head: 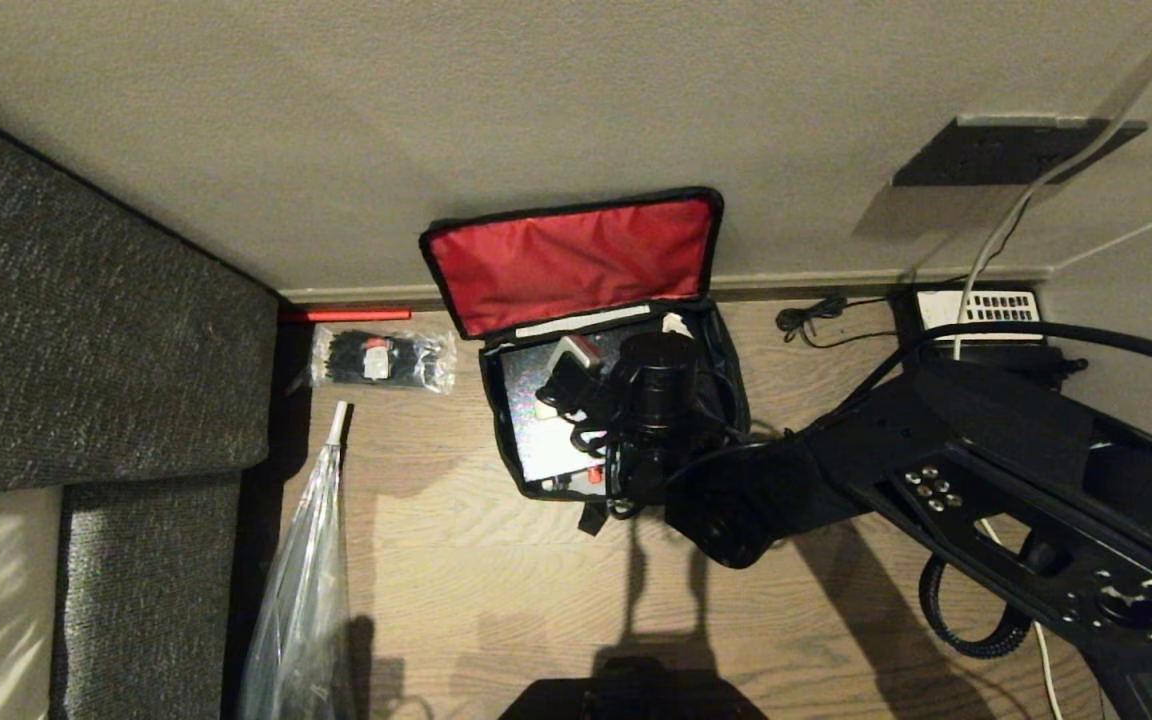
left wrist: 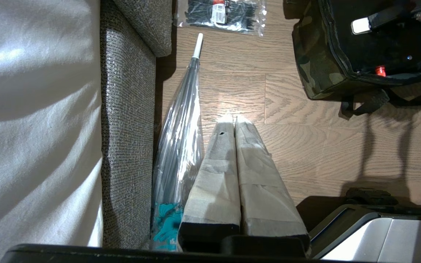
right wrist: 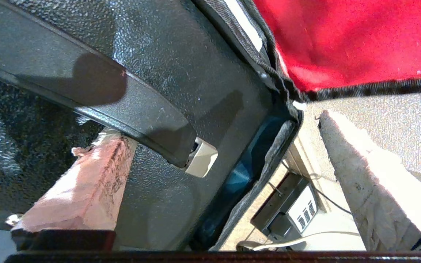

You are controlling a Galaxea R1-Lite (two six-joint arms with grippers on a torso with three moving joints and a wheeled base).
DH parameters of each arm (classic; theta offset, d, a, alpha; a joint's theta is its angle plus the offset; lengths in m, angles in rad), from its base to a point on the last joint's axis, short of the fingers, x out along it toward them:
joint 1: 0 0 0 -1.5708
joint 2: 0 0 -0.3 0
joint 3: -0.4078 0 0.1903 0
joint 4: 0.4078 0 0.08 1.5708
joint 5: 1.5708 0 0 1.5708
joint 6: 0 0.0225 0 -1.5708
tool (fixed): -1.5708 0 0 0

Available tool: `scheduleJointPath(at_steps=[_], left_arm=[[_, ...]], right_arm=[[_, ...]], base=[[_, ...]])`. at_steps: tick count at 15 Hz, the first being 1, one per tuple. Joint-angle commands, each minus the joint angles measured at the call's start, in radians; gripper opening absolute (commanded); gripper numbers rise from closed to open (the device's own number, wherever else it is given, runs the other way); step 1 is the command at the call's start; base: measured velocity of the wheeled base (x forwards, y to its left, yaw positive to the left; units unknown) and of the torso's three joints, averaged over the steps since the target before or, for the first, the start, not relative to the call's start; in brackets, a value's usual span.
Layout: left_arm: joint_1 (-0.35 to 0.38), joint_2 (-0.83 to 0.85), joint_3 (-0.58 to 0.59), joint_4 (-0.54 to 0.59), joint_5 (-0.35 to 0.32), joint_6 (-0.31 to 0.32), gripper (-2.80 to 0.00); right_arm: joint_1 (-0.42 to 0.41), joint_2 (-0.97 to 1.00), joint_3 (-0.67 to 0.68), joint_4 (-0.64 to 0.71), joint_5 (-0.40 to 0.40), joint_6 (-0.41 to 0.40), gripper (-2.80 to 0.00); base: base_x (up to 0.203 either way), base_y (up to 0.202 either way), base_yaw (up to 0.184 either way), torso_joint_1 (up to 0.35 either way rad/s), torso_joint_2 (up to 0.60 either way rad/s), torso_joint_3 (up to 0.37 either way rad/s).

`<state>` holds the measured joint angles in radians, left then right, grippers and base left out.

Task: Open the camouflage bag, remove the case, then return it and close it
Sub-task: Grip the handle

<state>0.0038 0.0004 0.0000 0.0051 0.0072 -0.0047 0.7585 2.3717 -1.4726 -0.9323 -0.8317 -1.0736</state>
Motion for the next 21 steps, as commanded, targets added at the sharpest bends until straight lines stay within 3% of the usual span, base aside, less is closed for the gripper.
scheduleJointPath(at_steps=[1,7,15,18,21], left_arm=[[0.001,-0.002,0.003,-0.001,0.0,0.0,-2.8],[0.002,-0.002,0.003,-0.001,0.0,-0.001,-2.8],[0.002,-0.002,0.003,-0.001,0.0,0.0,-2.8],[0.002,-0.002,0.003,-0.001,0.0,0.0,-2.8],[0.002,-0.002,0.003,-0.001,0.0,0.0,-2.8]], right_arm=[[-0.007,0.008,-0.006,-0.006,-0.003,-0.006,0.0],[-0.005,0.0,0.118,0.013,0.007,0.005,0.0],[0.002,0.005,0.129,0.043,0.026,0.061,0.0],[0.011,-0.029,0.108,0.235,0.028,0.244,0.0],[0.006,-0.13,0.116,0.335,0.083,0.325,0.0]], base=[[0.0,0.0,0.0,0.0,0.0,0.0],[0.0,0.0,0.0,0.0,0.0,0.0],[0.0,0.0,0.0,0.0,0.0,0.0],[0.0,0.0,0.0,0.0,0.0,0.0],[0.0,0.0,0.0,0.0,0.0,0.0]])
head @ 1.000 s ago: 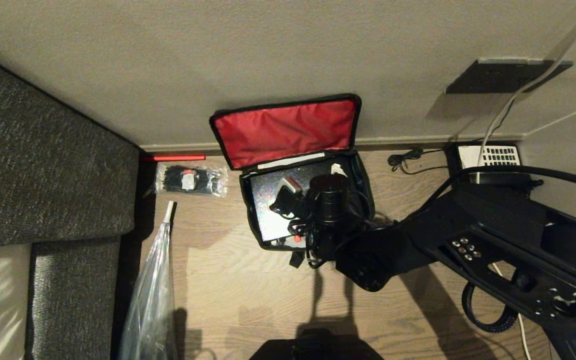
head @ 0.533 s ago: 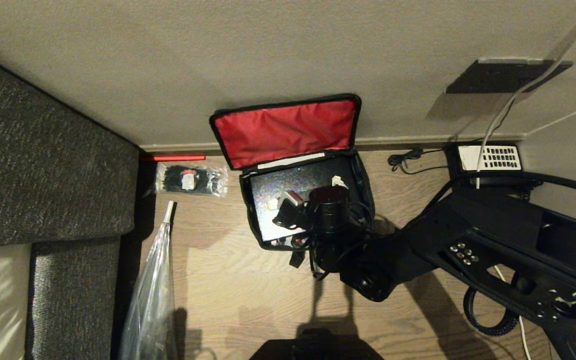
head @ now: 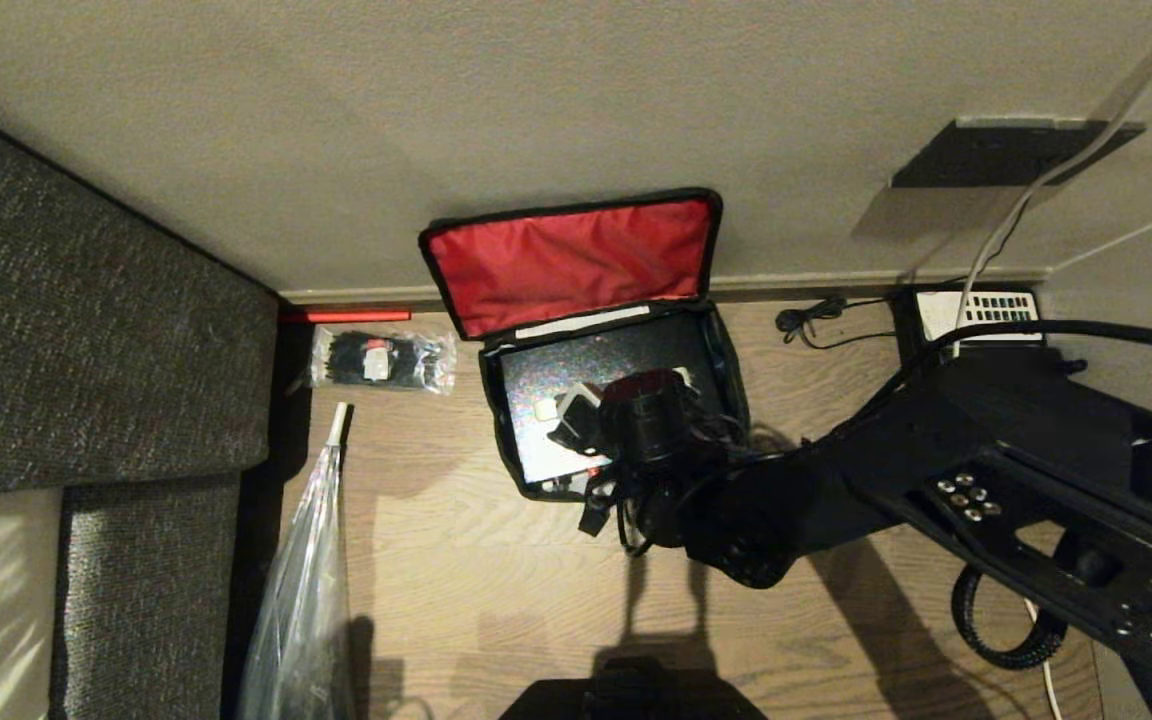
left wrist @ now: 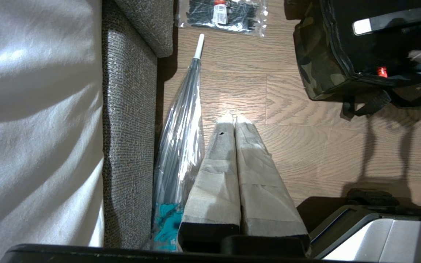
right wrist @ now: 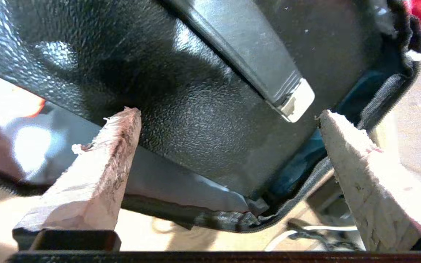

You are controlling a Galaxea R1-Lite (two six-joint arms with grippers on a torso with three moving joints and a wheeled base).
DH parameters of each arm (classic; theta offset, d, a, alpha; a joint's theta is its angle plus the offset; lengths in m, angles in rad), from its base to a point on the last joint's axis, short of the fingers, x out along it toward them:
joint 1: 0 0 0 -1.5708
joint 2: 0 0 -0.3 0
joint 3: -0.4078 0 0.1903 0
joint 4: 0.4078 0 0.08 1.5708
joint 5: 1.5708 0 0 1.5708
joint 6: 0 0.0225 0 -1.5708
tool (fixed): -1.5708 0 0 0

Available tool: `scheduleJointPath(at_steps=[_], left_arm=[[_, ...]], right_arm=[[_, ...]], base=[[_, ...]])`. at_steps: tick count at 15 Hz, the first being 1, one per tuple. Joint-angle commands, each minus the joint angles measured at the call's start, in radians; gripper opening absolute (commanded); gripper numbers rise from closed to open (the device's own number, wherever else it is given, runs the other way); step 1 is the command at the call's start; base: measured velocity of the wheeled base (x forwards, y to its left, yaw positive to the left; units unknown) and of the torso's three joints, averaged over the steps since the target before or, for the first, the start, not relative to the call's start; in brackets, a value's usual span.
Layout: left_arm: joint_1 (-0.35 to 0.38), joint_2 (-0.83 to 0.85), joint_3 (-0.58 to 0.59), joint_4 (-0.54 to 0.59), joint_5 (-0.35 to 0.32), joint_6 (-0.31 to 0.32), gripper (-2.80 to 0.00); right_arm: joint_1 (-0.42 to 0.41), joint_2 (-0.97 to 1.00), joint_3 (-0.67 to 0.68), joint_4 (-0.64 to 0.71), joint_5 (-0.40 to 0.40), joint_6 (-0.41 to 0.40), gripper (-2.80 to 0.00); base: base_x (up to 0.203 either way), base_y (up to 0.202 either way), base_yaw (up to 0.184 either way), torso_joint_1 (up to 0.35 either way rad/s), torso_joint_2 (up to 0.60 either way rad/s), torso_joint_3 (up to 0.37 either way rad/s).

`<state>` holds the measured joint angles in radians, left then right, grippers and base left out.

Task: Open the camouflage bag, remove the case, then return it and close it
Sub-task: Grip the handle

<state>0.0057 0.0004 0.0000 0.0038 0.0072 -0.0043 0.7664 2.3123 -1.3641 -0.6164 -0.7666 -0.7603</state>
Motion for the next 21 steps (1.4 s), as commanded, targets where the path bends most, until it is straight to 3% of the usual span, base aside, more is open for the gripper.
scheduleJointPath(at_steps=[1,3,4,7,9,12,13,18,20,21], left_arm=[[0.0,-0.002,0.003,0.001,0.0,0.0,-2.8],[0.0,-0.002,0.003,0.001,0.0,0.0,-2.8],[0.0,-0.002,0.003,0.001,0.0,0.0,-2.8],[0.0,-0.002,0.003,0.001,0.0,0.0,-2.8],[0.0,-0.002,0.003,0.001,0.0,0.0,-2.8],[0.0,-0.002,0.003,0.001,0.0,0.0,-2.8],[0.0,-0.002,0.003,0.001,0.0,0.0,-2.8],[0.0,-0.002,0.003,0.001,0.0,0.0,-2.8],[0.0,-0.002,0.003,0.001,0.0,0.0,-2.8],[0.0,-0.002,0.003,0.001,0.0,0.0,-2.8]], right_arm=[[-0.004,-0.093,0.019,0.038,0.045,0.024,0.0],[-0.013,-0.172,0.061,0.053,0.107,0.052,0.0],[-0.027,-0.228,0.115,0.063,0.164,0.12,0.0],[-0.099,-0.364,0.3,0.076,0.251,0.369,0.0],[-0.159,-0.387,0.379,0.068,0.333,0.645,0.0],[-0.294,-0.408,0.405,0.0,0.716,0.947,0.0],[-0.337,-0.408,0.406,-0.023,0.756,1.008,0.0],[-0.434,-0.358,0.391,-0.079,0.768,1.028,0.0],[-0.455,-0.337,0.384,-0.082,0.773,1.074,0.0],[-0.457,-0.322,0.379,-0.098,0.773,1.125,-0.26]], base=[[0.0,0.0,0.0,0.0,0.0,0.0],[0.0,0.0,0.0,0.0,0.0,0.0],[0.0,0.0,0.0,0.0,0.0,0.0],[0.0,0.0,0.0,0.0,0.0,0.0],[0.0,0.0,0.0,0.0,0.0,0.0],[0.0,0.0,0.0,0.0,0.0,0.0],[0.0,0.0,0.0,0.0,0.0,0.0],[0.0,0.0,0.0,0.0,0.0,0.0],[0.0,0.0,0.0,0.0,0.0,0.0],[0.0,0.0,0.0,0.0,0.0,0.0]])
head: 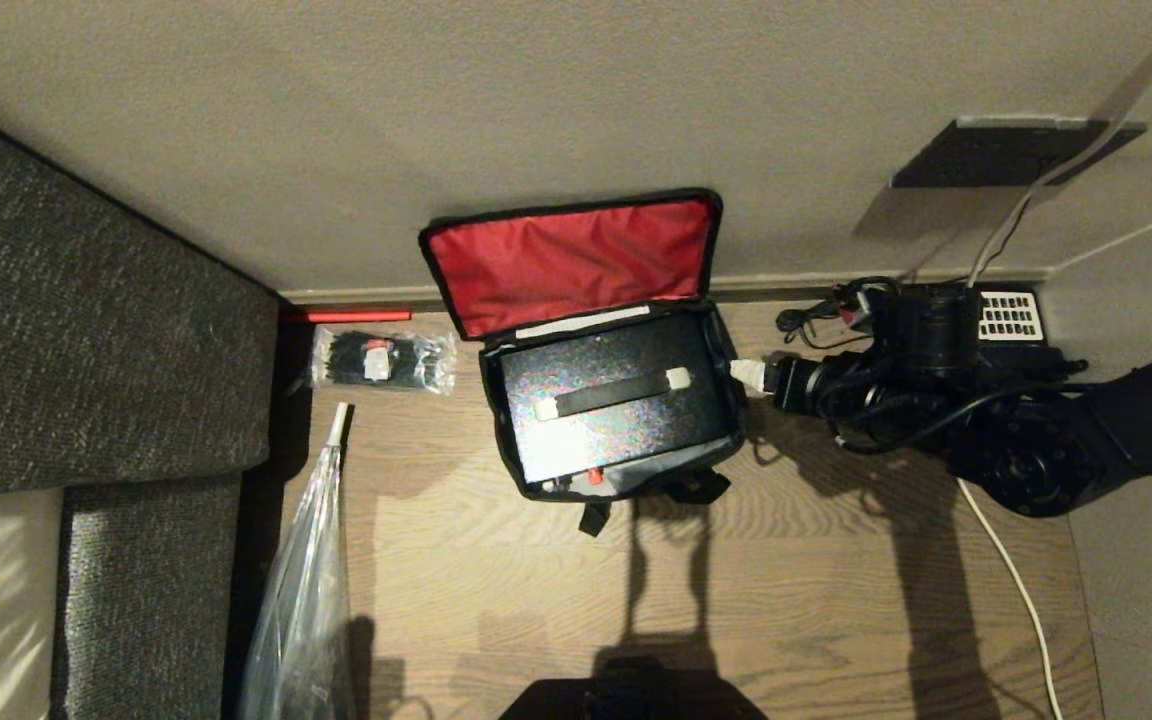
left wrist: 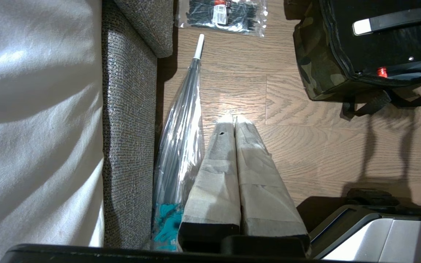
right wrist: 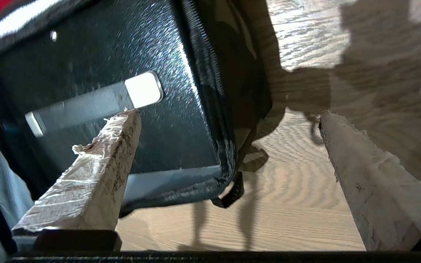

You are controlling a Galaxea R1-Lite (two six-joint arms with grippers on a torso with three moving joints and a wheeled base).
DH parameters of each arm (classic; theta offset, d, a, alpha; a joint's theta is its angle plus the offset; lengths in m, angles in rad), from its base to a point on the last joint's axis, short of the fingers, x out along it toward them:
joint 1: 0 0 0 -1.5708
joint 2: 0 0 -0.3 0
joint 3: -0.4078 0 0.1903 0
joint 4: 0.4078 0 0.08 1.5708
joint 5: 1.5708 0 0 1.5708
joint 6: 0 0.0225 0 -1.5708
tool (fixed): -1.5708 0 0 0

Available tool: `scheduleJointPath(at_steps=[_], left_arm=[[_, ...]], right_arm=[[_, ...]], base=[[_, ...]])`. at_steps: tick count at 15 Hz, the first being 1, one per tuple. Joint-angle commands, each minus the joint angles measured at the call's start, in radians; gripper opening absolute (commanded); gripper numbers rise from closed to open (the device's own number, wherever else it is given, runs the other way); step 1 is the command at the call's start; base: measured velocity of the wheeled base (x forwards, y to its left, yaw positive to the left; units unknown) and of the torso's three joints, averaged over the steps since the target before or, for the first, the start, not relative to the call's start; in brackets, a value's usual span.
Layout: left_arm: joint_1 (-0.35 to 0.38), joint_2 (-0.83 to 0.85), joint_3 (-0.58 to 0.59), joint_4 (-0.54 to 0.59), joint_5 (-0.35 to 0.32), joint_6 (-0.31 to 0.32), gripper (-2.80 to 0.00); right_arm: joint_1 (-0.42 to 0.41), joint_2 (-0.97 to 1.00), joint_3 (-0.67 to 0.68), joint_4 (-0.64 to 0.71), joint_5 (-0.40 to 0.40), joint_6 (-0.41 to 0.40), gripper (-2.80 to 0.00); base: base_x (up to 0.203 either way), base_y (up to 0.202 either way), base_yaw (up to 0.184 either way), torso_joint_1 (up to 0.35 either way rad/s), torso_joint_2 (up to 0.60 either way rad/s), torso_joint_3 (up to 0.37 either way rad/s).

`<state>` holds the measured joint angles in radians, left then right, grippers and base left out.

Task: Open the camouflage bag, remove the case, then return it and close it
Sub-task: Grip the handle

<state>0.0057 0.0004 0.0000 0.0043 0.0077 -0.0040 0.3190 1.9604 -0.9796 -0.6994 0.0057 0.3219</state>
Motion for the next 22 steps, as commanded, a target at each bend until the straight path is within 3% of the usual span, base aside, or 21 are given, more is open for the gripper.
scheduleJointPath(at_steps=[1,9,14,19,22], left_arm=[[0.0,-0.002,0.003,0.0,0.0,-0.001,-2.8],[0.0,-0.002,0.003,0.0,0.0,-0.001,-2.8],[0.0,-0.002,0.003,0.0,0.0,-0.001,-2.8],[0.0,-0.002,0.003,0.0,0.0,-0.001,-2.8],[0.0,-0.002,0.003,0.0,0.0,-0.001,-2.8]], right_arm=[[-0.011,0.04,-0.01,-0.026,0.002,0.06,-2.8],[-0.049,0.165,-0.081,-0.01,-0.035,0.041,-2.8],[-0.006,0.24,-0.121,-0.001,-0.035,0.05,-2.8],[0.054,0.291,-0.186,-0.005,-0.038,0.18,-2.8],[0.065,0.285,-0.169,0.011,-0.035,0.186,-2.8]], base=[[0.0,0.0,0.0,0.0,0.0,0.0],[0.0,0.0,0.0,0.0,0.0,0.0],[0.0,0.0,0.0,0.0,0.0,0.0],[0.0,0.0,0.0,0.0,0.0,0.0],[0.0,0.0,0.0,0.0,0.0,0.0]])
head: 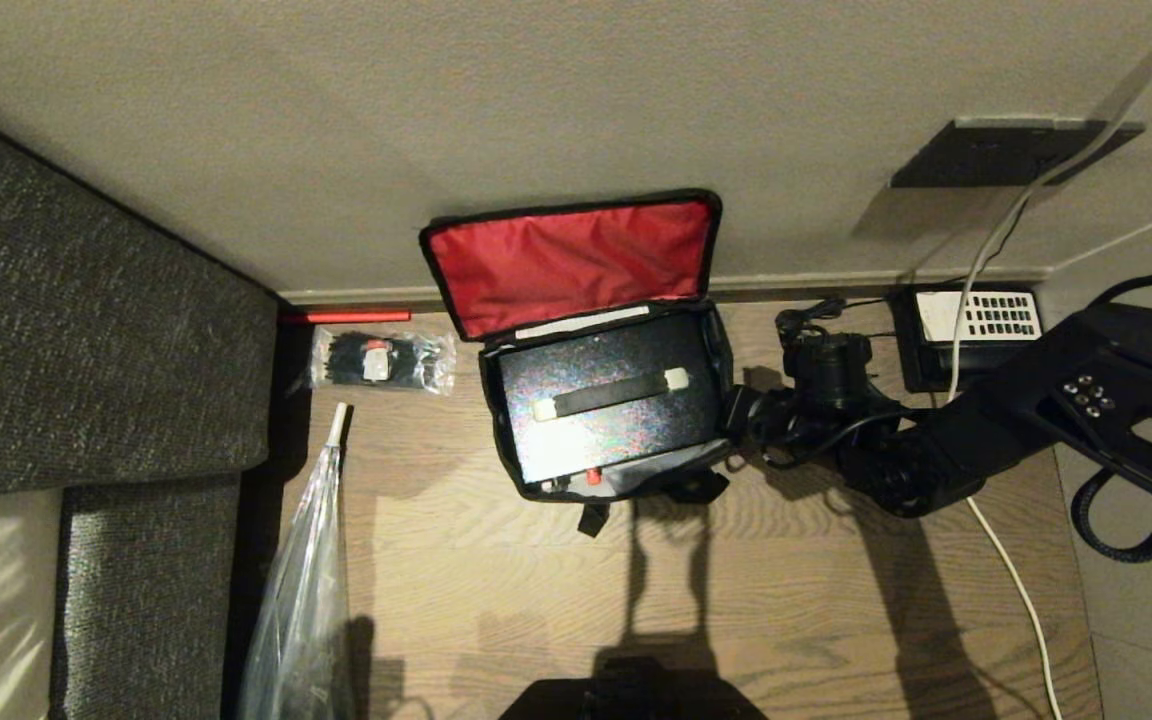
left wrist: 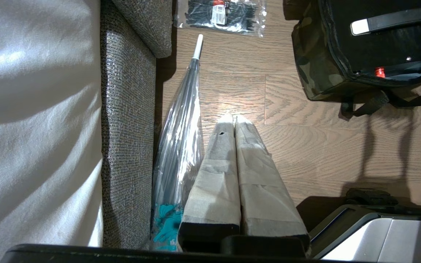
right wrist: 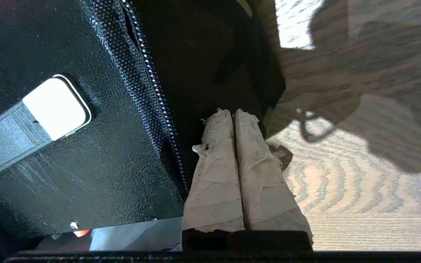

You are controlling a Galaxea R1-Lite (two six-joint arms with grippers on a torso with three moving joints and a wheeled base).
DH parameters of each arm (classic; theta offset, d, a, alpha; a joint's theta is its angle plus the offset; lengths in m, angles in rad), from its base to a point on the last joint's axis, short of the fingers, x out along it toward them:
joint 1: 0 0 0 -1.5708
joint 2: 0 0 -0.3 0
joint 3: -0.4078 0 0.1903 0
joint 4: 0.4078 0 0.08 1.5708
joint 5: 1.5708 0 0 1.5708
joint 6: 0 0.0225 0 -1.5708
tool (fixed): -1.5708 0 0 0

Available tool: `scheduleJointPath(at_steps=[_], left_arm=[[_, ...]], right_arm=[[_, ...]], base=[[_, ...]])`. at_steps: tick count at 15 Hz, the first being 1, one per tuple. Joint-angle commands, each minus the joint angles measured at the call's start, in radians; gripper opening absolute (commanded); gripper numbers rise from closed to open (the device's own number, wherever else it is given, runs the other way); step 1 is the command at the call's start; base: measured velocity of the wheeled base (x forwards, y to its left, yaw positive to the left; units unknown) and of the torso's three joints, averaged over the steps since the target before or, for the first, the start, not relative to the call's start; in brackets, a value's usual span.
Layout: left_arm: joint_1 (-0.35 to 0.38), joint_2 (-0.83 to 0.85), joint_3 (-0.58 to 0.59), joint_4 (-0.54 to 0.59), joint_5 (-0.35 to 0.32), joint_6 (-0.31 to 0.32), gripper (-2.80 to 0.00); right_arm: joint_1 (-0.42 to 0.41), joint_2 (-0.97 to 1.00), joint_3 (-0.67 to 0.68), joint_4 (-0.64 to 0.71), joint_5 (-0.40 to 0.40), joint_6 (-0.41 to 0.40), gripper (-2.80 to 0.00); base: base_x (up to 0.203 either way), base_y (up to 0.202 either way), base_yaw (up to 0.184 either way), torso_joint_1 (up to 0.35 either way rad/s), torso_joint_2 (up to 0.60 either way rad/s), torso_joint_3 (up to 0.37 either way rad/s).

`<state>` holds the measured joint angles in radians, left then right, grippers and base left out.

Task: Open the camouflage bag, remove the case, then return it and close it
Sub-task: Grip the handle

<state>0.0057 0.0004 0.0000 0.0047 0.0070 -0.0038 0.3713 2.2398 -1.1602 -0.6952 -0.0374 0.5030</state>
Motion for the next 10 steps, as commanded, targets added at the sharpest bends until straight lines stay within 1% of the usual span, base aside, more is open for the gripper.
scheduleJointPath(at_steps=[1,3,6,10], left_arm=[[0.0,-0.002,0.003,0.0,0.001,-0.001,-2.8],[0.0,-0.002,0.003,0.0,0.001,-0.001,-2.8],[0.0,-0.002,0.003,0.0,0.001,-0.001,-2.8],[0.0,-0.002,0.003,0.0,0.001,-0.001,-2.8]], right_arm=[[0.02,0.001,0.019,0.026,0.009,0.013,-2.8],[0.043,-0.015,0.026,0.087,0.007,0.076,-2.8],[0.053,-0.04,0.043,0.145,0.007,0.082,-2.8],[0.075,-0.056,0.081,0.144,0.004,0.084,-2.8]], base=[[0.0,0.0,0.0,0.0,0.0,0.0],[0.0,0.0,0.0,0.0,0.0,0.0],[0.0,0.0,0.0,0.0,0.0,0.0],[0.0,0.0,0.0,0.0,0.0,0.0]])
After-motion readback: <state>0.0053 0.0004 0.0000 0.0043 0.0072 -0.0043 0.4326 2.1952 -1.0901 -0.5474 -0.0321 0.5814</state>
